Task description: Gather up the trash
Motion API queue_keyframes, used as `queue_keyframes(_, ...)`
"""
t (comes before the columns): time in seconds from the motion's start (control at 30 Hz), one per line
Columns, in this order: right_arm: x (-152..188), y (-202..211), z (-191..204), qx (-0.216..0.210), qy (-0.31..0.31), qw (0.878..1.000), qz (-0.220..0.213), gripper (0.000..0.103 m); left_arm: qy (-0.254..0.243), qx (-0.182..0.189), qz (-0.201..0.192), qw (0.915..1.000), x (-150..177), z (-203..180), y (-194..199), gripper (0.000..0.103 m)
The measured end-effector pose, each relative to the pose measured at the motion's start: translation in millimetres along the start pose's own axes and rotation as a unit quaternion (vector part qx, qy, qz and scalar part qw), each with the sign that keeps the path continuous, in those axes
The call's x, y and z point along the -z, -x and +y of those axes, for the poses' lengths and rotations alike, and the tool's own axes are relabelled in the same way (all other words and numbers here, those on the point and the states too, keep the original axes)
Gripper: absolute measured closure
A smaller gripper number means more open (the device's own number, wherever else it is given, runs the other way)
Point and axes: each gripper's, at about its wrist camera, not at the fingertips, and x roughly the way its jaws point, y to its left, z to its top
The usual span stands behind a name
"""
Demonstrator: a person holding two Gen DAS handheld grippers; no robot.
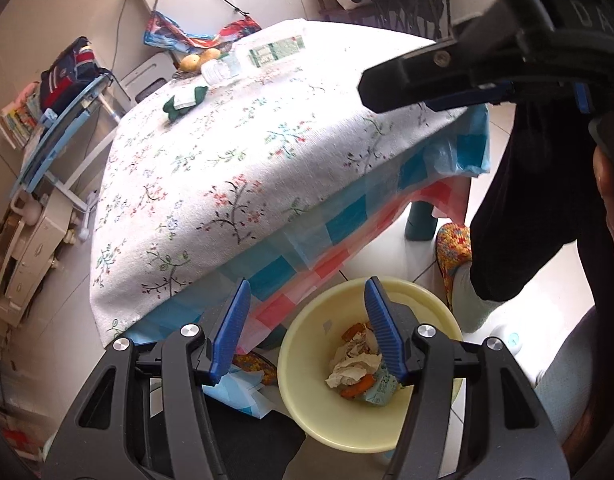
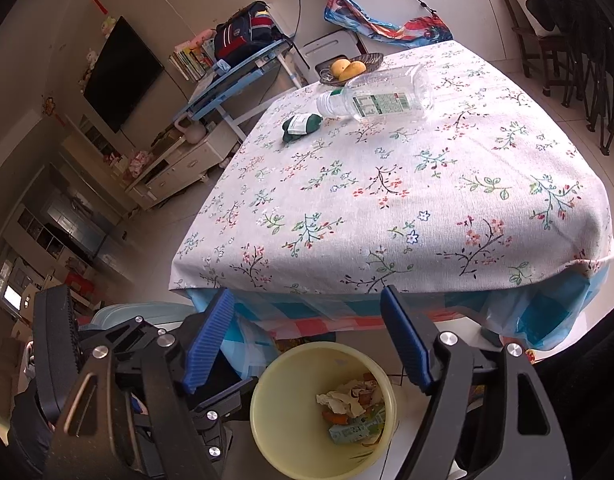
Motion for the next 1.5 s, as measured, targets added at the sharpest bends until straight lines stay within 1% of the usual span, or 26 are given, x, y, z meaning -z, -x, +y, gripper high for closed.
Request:
queue_keyframes(0.1,-11,0,4,0.004,0.015,1.000,-0.004,0.029,0.054,-0.009,-0.022,0.9983,-8,24,6,0.043)
queue_keyframes(0.17,-20,0,6,0.008,0.031,0.999,-0.006,0.027,0.097,-0.017,-0.033,0.9946,-12,41,9,0.040)
queue_keyframes(0.27,-34,-3,12,0.019,0.070,0.997,-0.002,0.026,0.158,-0.022,-0.044,0.9862,-16,67,10,0.039)
queue_keyframes(0.33,-44,-6,16,0.027,0.097,0.995,0.002,0.026,0.194,-0.018,-0.046,0.9798,-18,82,8,0.039)
queue_keyframes(0.4,-54,-10,18,0.038,0.124,0.992,0.004,0.026,0.225,-0.021,-0.048,0.9730,-22,97,5,0.039)
queue_keyframes(0.47,-65,-13,20,0.051,0.151,0.987,0.004,0.026,0.244,-0.021,-0.052,0.9681,-27,108,1,0.038)
queue_keyframes(0.53,-78,-17,20,0.063,0.175,0.983,0.002,0.025,0.252,-0.023,-0.053,0.9661,-37,116,-5,0.038)
queue_keyframes(0.67,-106,-28,15,0.091,0.210,0.974,-0.004,0.023,0.253,-0.024,-0.054,0.9656,-60,129,-22,0.037)
queue_keyframes(0.8,-132,-47,6,0.121,0.241,0.963,-0.003,0.022,0.260,-0.015,-0.048,0.9643,-85,144,-44,0.037)
queue_keyframes(0.9,-147,-62,-2,0.138,0.252,0.958,0.000,0.021,0.275,-0.006,-0.044,0.9605,-103,158,-61,0.037)
queue_keyframes(1.07,-169,-83,-12,0.141,0.256,0.956,0.011,0.021,0.308,0.008,-0.038,0.9506,-129,183,-89,0.037)
queue_keyframes(1.23,-186,-98,-23,0.131,0.241,0.961,0.021,0.020,0.339,0.019,-0.028,0.9403,-148,204,-118,0.037)
queue_keyframes(1.33,-191,-106,-26,0.128,0.244,0.961,0.029,0.020,0.349,0.025,-0.022,0.9364,-159,214,-136,0.036)
queue_keyframes(1.5,-198,-120,-31,0.121,0.243,0.961,0.044,0.020,0.366,0.053,-0.007,0.9291,-175,223,-167,0.035)
